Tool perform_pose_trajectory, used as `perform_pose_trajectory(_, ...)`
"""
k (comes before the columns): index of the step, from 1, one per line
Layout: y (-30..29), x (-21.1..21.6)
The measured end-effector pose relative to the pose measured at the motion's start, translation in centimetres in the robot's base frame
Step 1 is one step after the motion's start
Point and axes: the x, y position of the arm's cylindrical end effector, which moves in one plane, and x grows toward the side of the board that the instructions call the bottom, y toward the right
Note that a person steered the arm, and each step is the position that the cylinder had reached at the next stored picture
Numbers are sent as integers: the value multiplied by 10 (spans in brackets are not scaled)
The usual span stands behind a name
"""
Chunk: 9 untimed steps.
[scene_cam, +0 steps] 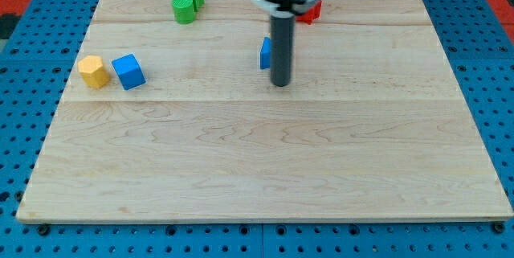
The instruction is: Push blue cube to the left of green circle
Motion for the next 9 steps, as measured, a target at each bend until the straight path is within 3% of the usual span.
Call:
perform_pose_trajectory(2,1,-40)
perform_pose_trajectory(4,-84,-50)
perform_pose_trajectory(7,-10,-72)
perform_pose_trajectory(8,-10,-73)
perform_pose_trajectory(9,-55,-75)
